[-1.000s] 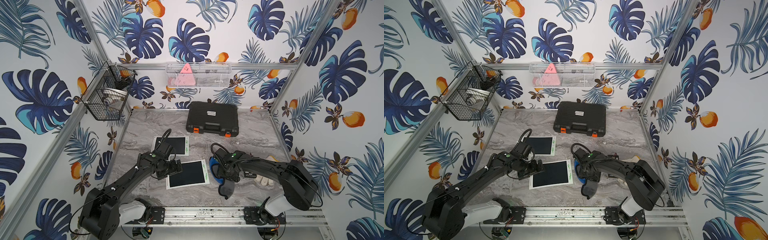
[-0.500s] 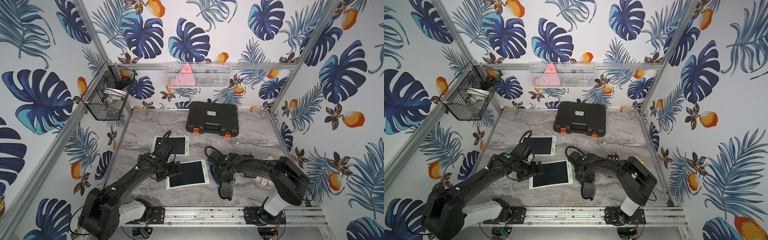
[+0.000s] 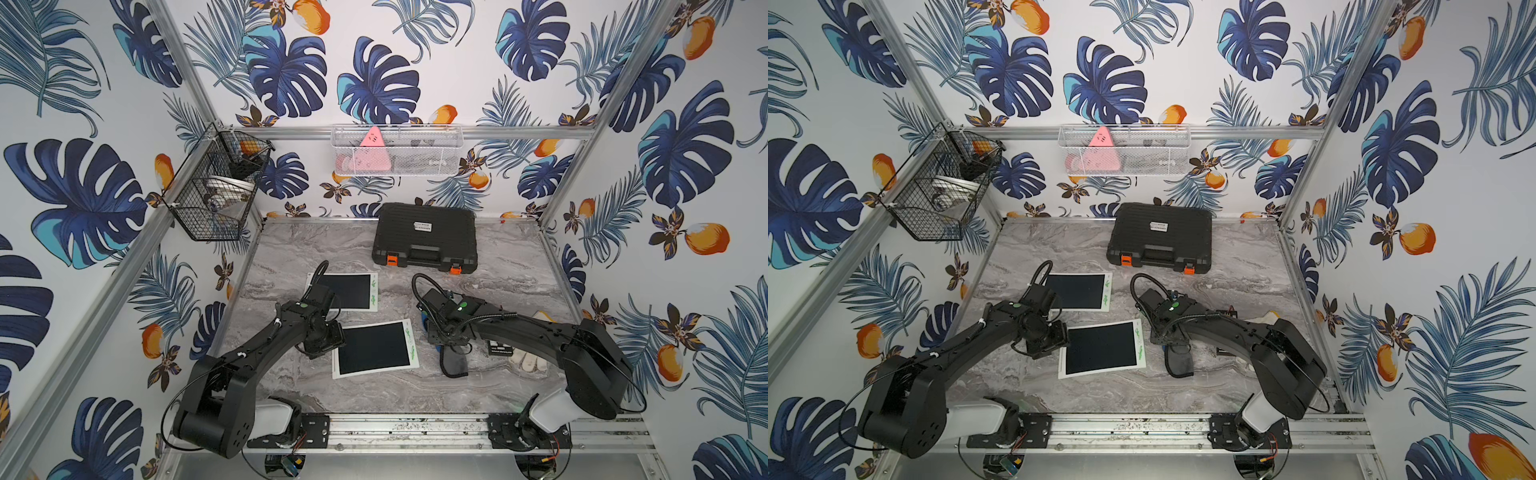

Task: Wipe the drawing tablet
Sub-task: Pick up the cleaning item at the center of the board, then wipe the dirt from the drawing tablet.

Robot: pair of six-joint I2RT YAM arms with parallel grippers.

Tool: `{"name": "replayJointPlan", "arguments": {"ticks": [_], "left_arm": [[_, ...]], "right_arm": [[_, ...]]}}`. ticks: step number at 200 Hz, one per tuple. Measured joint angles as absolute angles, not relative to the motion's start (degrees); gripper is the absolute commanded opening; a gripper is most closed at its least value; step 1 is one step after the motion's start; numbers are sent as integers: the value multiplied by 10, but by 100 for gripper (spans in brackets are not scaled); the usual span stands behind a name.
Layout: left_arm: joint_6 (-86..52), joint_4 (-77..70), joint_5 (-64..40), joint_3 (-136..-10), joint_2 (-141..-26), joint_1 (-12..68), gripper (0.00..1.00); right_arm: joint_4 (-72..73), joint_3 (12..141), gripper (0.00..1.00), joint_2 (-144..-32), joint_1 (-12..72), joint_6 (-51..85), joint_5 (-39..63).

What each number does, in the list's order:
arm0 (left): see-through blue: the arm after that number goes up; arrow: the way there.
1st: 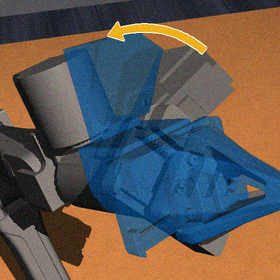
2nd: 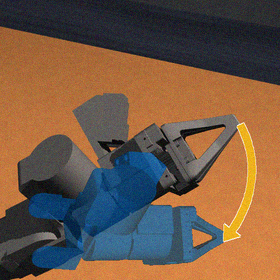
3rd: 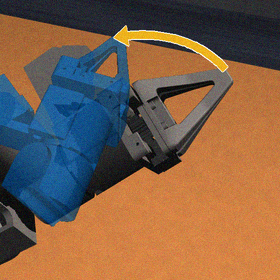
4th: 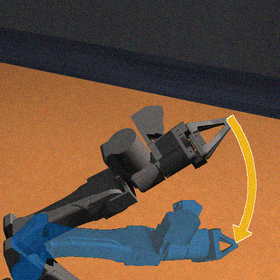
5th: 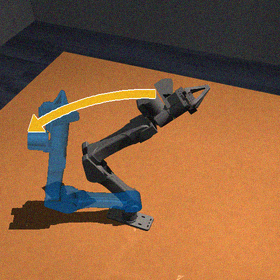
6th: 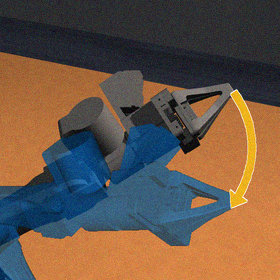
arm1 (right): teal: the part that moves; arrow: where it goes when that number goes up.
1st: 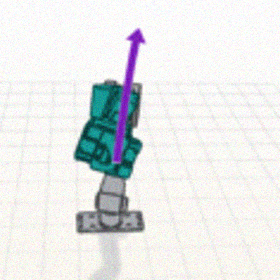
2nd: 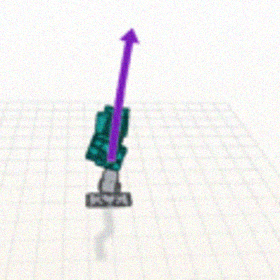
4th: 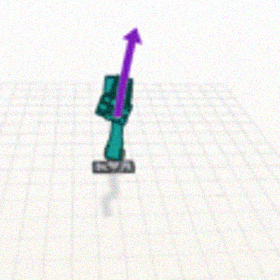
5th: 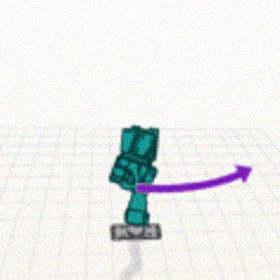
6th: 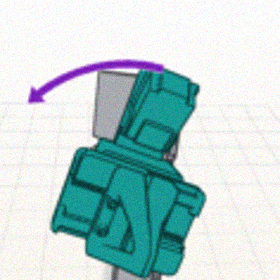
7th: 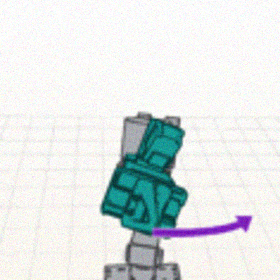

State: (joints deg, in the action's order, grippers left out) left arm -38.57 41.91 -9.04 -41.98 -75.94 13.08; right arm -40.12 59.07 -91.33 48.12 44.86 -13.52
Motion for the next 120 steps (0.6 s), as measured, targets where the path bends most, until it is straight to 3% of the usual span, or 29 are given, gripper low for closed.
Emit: {"name": "replayJointPlan", "arguments": {"ticks": [120], "left_arm": [[-382,365,-65,-378,-784,128,23]], "right_arm": [[-348,623,0,-958,483,397,-91]]}}
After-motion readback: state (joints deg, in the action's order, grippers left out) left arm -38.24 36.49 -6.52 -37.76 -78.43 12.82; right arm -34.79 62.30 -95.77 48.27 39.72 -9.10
